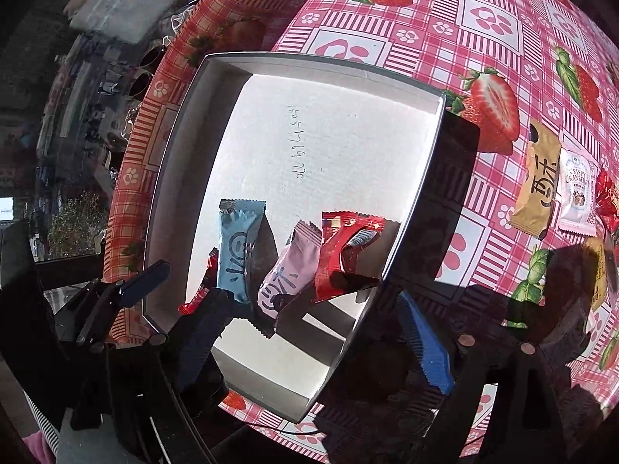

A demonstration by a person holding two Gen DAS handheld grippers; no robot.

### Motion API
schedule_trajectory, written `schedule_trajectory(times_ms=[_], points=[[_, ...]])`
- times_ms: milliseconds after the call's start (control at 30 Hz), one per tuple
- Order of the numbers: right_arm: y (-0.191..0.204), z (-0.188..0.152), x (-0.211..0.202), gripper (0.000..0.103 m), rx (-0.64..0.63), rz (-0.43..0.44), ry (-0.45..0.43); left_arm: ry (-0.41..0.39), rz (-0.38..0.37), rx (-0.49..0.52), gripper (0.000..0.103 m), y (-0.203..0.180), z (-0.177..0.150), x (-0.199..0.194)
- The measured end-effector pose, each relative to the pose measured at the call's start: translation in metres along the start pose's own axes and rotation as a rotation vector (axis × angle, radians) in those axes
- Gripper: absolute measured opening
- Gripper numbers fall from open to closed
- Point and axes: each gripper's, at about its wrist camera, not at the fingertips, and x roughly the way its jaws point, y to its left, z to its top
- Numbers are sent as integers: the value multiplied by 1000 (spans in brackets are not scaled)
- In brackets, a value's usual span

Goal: Organize snacks
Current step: 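Lower the blue bar and red candy into the white tray and open both tools, then grasp the tan bar with the left tool while the right tool grasps the Crispy Cranberry packet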

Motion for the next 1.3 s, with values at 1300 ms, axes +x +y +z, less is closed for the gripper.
schedule_trajectory(times_ms=[1300], points=[[-297, -117, -1, 103, 576, -152, 53, 91, -76, 362, 77, -179, -44, -14]])
